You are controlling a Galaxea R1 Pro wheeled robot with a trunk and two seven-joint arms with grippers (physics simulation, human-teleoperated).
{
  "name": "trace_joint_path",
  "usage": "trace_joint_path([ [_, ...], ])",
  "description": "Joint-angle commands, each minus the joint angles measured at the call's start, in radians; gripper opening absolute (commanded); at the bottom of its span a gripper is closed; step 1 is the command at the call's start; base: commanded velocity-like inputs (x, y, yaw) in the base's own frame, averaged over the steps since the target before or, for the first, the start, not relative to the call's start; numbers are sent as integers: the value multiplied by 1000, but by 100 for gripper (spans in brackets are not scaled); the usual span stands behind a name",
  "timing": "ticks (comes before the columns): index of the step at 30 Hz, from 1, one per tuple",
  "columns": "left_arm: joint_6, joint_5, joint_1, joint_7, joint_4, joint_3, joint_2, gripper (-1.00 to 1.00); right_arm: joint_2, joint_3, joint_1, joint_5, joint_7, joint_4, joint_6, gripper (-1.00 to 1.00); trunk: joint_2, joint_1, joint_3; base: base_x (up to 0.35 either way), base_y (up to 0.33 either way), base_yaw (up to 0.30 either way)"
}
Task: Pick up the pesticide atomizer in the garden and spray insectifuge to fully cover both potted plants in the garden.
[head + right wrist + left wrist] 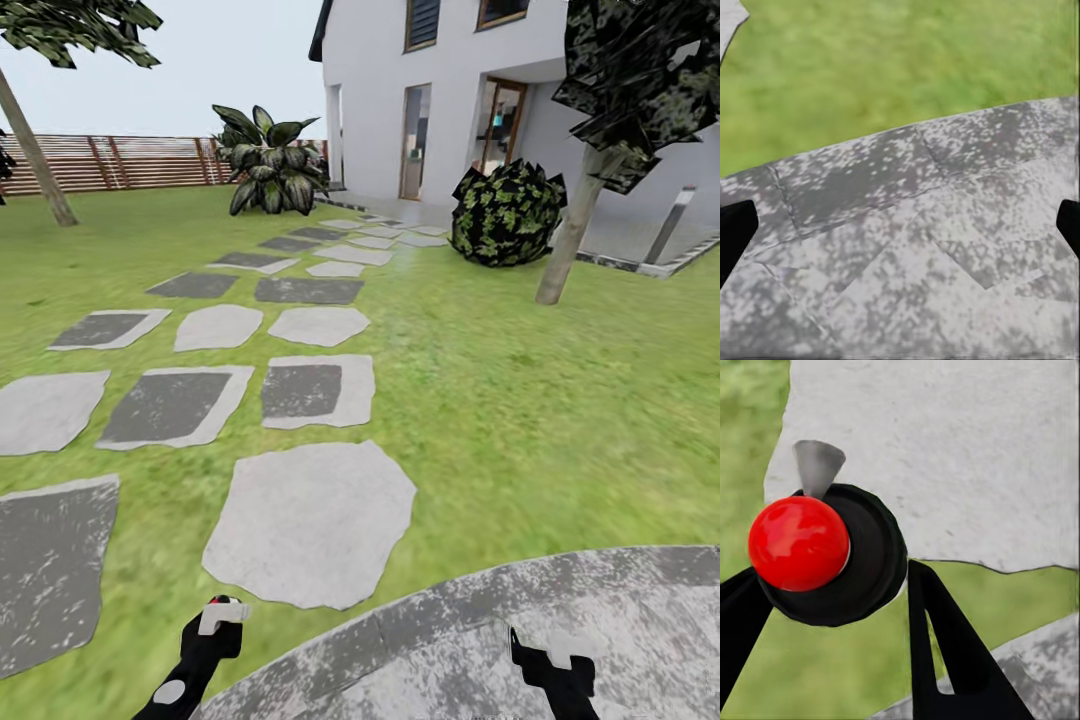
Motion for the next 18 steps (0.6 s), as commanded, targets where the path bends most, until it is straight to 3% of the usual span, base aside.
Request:
trace_joint_path([
  [1, -3, -7, 0, 1, 1, 4, 0, -100, 0, 0, -1, 4, -3, 1, -3, 100, 0, 0, -1, 0, 0, -300],
  [18, -4, -7, 0, -1, -5, 5, 1, -100, 2, 0, -1, 4, -4, 2, -3, 100, 0, 0, -1, 0, 0, -300],
])
